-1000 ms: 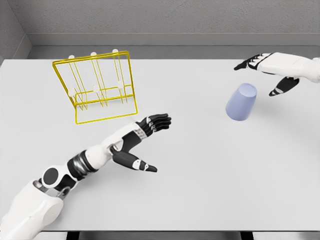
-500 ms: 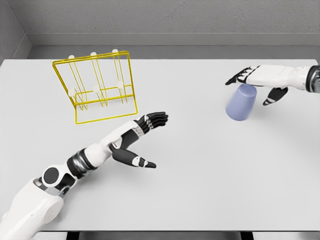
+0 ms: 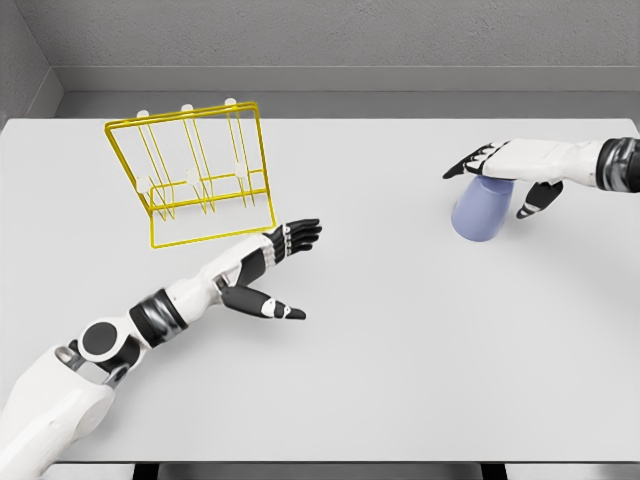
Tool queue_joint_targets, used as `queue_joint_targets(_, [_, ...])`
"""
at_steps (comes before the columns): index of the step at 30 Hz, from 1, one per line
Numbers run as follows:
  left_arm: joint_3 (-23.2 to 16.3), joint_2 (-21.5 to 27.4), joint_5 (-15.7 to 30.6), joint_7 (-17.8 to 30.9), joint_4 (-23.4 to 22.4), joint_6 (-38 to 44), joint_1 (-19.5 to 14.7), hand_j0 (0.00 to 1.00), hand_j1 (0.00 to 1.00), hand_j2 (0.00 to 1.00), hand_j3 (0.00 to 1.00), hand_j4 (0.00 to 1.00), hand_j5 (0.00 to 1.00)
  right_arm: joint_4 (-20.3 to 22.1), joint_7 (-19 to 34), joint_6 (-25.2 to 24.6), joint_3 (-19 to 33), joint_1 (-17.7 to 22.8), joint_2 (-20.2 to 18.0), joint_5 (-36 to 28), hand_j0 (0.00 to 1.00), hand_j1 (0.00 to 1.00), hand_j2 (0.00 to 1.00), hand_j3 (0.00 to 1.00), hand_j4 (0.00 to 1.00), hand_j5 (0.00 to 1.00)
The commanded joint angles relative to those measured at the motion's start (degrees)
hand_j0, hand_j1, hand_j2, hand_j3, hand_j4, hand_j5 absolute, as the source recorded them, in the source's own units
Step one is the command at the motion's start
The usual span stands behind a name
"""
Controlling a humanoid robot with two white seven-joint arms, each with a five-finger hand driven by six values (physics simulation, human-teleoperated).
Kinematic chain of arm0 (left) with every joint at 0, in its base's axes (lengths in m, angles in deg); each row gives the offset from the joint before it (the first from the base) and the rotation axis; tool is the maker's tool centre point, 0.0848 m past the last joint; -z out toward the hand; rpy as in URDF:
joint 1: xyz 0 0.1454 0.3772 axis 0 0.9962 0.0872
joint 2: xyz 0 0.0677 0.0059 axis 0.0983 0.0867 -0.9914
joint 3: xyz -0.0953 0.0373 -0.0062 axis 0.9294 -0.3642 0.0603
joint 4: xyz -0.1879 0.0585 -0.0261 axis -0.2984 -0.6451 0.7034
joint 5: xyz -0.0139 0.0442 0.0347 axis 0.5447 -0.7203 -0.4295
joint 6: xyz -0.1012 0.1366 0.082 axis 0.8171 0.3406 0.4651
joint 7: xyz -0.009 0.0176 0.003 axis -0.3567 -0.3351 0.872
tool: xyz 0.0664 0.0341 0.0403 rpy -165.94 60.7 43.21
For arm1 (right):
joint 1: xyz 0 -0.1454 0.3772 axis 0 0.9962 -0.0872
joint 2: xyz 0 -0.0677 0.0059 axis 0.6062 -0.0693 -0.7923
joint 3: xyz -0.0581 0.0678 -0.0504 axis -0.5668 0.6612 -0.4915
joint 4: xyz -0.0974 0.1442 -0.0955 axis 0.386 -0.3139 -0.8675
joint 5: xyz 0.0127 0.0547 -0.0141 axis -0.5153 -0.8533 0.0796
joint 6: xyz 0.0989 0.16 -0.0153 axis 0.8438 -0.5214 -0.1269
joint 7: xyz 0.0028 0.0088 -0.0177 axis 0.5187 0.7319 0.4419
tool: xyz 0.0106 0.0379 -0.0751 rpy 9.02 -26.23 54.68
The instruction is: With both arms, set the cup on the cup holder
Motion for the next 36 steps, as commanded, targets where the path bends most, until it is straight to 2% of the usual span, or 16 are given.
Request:
queue_joint_targets(1, [-0.07, 0.08, -0.04, -0.11, -0.07, 1.36, 0.00, 1.00, 1.00, 1.00, 1.00, 1.00, 1.00, -0.80, -0.02, -0.04, -0.01, 0.00, 0.40, -0.28, 0.98, 0.98, 0.98, 0.98, 0.98, 0.98])
queue_joint_targets(6, [-0.16, -0.01, -0.13, 0.15, 0.11, 1.19, 0.00, 1.00, 1.00, 1.00, 1.00, 1.00, 1.00, -1.68, -0.02, 0.05, -0.01, 0.00, 0.40, -0.28, 0.92, 0.92, 0.92, 0.92, 0.92, 0.92])
queue_joint_targets(8, [-0.07, -0.10, -4.53, 0.06, 0.29, 0.92, -0.09, 1.00, 1.00, 1.00, 1.00, 1.00, 1.00, -1.95, -0.02, 0.05, -0.01, 0.00, 0.40, -0.28, 0.90, 0.90, 0.90, 0.90, 0.90, 0.90])
queue_joint_targets(23, [0.63, -0.10, -4.70, -1.52, 1.78, 0.40, -0.97, 1.00, 1.00, 1.00, 1.00, 1.00, 1.00, -1.95, 0.06, 0.40, -0.10, 0.09, 0.92, -0.28, 0.67, 0.67, 0.67, 0.67, 0.67, 0.67])
queue_joint_targets(32, [0.10, 0.17, -4.79, -2.75, 3.19, 0.40, -0.97, 1.00, 1.00, 1.00, 1.00, 1.00, 1.00, -1.24, -0.02, 0.66, -0.28, -0.97, 0.48, -0.45, 0.67, 0.67, 0.67, 0.67, 0.67, 0.67])
queue_joint_targets(34, [0.02, 0.08, -4.79, -5.12, 3.98, 0.57, -0.79, 1.00, 1.00, 1.00, 1.00, 1.00, 1.00, -1.24, -0.02, 1.10, -0.28, -1.05, 0.48, -0.45, 0.67, 0.67, 0.67, 0.67, 0.67, 0.67])
queue_joint_targets(36, [0.02, -0.01, -4.88, -5.47, 4.24, 0.66, -0.88, 1.00, 1.00, 1.00, 1.00, 1.00, 1.00, -1.16, -0.02, 1.21, -0.28, -1.05, 0.48, -0.45, 0.67, 0.67, 0.67, 0.67, 0.67, 0.67])
